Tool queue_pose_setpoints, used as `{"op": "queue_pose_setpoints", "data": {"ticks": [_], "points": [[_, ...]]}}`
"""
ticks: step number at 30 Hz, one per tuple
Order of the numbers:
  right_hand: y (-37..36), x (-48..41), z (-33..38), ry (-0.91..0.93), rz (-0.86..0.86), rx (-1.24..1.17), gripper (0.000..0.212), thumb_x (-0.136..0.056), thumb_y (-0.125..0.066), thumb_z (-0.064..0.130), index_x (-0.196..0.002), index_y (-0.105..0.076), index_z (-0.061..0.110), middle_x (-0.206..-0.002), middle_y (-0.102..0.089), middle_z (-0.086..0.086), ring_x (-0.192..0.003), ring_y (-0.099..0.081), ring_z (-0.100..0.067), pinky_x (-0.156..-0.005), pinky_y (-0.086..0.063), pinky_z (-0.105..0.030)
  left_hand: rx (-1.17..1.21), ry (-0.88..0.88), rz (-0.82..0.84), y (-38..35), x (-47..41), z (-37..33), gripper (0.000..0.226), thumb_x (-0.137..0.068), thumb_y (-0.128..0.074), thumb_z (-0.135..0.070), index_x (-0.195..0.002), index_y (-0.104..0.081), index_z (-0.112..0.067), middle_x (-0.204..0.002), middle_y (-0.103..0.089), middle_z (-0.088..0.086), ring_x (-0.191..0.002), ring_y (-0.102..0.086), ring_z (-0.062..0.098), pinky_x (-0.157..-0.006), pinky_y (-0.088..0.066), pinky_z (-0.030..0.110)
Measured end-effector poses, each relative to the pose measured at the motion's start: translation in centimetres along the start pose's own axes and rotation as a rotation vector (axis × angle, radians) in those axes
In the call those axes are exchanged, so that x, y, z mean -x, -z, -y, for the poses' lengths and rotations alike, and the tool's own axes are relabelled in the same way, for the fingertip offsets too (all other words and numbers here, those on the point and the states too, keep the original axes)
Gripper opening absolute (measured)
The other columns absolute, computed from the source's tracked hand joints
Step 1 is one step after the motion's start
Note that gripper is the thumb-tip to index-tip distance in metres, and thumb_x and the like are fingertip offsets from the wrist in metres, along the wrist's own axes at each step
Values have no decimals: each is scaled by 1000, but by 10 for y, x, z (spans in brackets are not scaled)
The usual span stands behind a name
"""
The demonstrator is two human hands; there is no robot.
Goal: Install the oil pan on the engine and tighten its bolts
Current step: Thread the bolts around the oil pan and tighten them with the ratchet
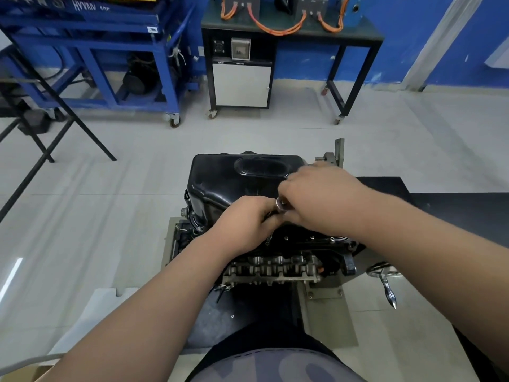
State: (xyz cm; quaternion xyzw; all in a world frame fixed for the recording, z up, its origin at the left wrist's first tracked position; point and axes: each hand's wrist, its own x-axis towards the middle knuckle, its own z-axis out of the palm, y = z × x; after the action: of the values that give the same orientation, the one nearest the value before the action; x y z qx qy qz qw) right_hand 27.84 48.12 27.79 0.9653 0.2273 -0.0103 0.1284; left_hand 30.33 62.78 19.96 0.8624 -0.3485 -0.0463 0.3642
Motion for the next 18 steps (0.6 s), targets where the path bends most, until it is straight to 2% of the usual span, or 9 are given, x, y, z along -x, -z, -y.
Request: {"op": "queue_pose_setpoints", "data": {"ticks": [2,3,5,7,9,10,13,15,18], "points": [[4,-2,-9,67,9,43,26,-87,-49,44,-105,-56,26,-103,-58,4,-101,-54,-19,-90,-39,-36,-3,-1,-9,0,-2,1,33,-90,-57,-31,-61,-41,-32,-51,-43,-11,-51,-40,6,-52,-32,26],[5,-2,-8,51,4,43,26,-87,-49,46,-100,-57,26,-100,-59,4,-94,-55,-19,-88,-39,-36,-12,5,-22,-1,-2,2,37,-90,-56,-32,-58,-37,-33,-49,-41,-11,-50,-40,4,-50,-29,22],[3,-1,-2,-41,-22,46,36,-86,-43,56,-72,-50,24,-80,-59,2,-64,-50,-16,-66,-39,-30,-29,33,-58,-2,0,1,39,-88,-55,-32,-55,-33,-34,-49,-39,-12,-49,-41,2,-48,-26,20],[2,2,7,-200,-3,-14,51,-83,-40,66,-56,-39,22,-61,-46,3,-48,-34,-11,-48,-23,-25,-2,48,-102,-5,1,1,37,-82,-57,-23,-56,-34,-35,-51,-40,-14,-51,-41,2,-52,-29,24],[2,4,6,-292,15,-97,53,-81,-44,66,-53,-37,22,-57,-40,3,-48,-33,-11,-45,-20,-25,12,41,-152,-8,2,2,42,-80,-61,-16,-54,-34,-35,-51,-39,-15,-51,-42,1,-53,-30,25],[1,3,4,-255,3,-88,49,-82,-46,62,-57,-40,21,-61,-44,2,-51,-38,-12,-47,-23,-25,7,29,-157,-8,2,1,42,-82,-63,-19,-54,-37,-34,-51,-39,-14,-52,-43,1,-53,-30,24],[0,2,-8,-5,-39,-2,20,-86,-51,42,-91,-58,24,-95,-58,2,-87,-57,-21,-72,-39,-33,-22,-24,-109,-9,1,3,22,-86,-62,-26,-67,-58,-16,-58,-48,-9,-57,-45,7,-55,-39,29],[3,2,-12,51,-35,35,23,-85,-53,38,-105,-58,27,-102,-56,3,-96,-57,-22,-83,-39,-36,-31,-22,-117,-10,1,4,22,-86,-62,-28,-70,-59,-13,-59,-48,-9,-58,-45,9,-56,-38,28],[-2,2,-2,-62,-64,36,34,-84,-46,54,-70,-52,23,-77,-55,3,-70,-57,-21,-62,-35,-30,-62,9,-158,-13,2,4,30,-83,-61,-29,-60,-43,-21,-53,-39,-11,-53,-39,8,-52,-31,26]]}}
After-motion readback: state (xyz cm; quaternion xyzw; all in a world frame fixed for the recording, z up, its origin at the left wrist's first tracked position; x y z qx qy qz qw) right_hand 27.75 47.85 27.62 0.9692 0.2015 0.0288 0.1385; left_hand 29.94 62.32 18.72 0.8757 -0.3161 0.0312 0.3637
